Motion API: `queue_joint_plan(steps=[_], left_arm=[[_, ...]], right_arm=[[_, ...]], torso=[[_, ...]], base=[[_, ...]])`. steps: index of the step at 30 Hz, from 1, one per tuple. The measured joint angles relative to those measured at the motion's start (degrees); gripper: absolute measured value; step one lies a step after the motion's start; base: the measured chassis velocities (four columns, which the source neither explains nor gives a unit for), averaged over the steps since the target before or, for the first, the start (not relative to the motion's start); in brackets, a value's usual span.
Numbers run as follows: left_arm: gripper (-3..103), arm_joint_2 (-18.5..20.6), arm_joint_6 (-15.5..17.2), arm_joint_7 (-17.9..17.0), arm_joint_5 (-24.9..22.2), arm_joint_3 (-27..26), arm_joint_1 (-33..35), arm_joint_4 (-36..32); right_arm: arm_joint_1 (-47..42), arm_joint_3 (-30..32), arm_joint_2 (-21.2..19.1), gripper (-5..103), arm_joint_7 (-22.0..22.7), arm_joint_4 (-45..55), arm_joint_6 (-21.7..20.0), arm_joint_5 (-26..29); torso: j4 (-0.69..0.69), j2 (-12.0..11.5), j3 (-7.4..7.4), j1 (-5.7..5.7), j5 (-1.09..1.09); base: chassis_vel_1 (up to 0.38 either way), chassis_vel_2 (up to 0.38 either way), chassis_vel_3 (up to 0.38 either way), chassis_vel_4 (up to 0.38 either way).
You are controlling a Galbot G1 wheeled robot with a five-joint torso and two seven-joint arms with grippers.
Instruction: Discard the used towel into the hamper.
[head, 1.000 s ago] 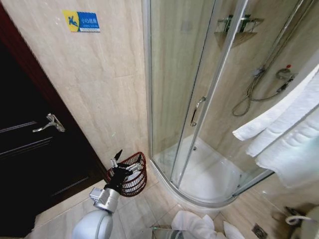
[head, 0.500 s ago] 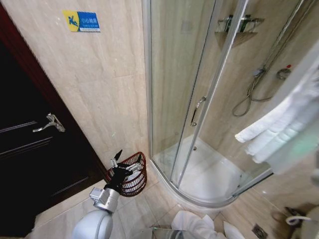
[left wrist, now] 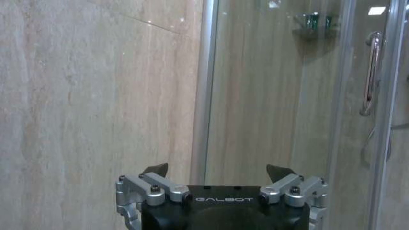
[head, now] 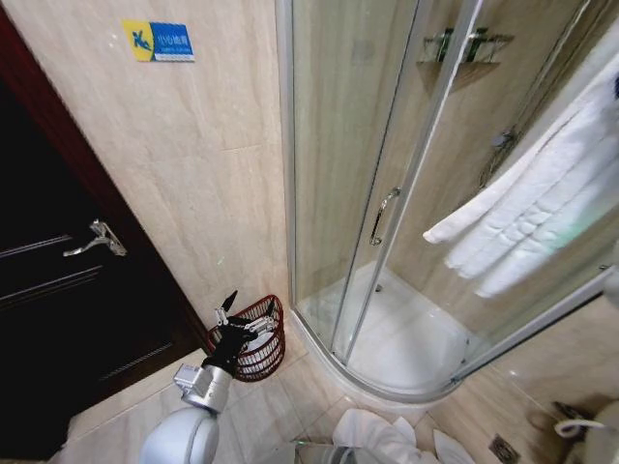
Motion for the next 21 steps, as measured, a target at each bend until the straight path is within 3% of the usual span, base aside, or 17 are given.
queue_joint_plan(steps=[2, 7, 13, 21], left_arm=[[100, 0.0, 0.0, 0.0, 0.0, 0.0, 0.0, 0.0], [100, 0.0, 0.0, 0.0, 0.0, 0.0, 0.0, 0.0], [100, 0.0, 0.0, 0.0, 0.0, 0.0, 0.0, 0.0], [100, 0.0, 0.0, 0.0, 0.0, 0.0, 0.0, 0.0]], right_arm=[[1.5, 0.0, -0.7, 100, 1.5, 2.7, -0.8, 3.3], [2.7, 1.1, -2.3, 100, 1.7, 3.7, -2.3, 2.6], [9.8, -2.0, -4.8, 100, 1.1, -5.4, -2.5, -3.9], [16.2, -5.0, -5.1, 100, -1.1, -15.3, -1.3, -11.9]], torso=[[0.0, 0.0, 0.0, 0.0, -0.01], [-0.01, 0.0, -0.01, 0.0, -0.01], [0.0, 0.0, -0.01, 0.0, -0.01], [0.0, 0.0, 0.0, 0.0, 0.0]], base=[[0.0, 0.0, 0.0, 0.0], [0.0, 0.0, 0.0, 0.0], [0.0, 0.0, 0.0, 0.0], [0.0, 0.0, 0.0, 0.0]])
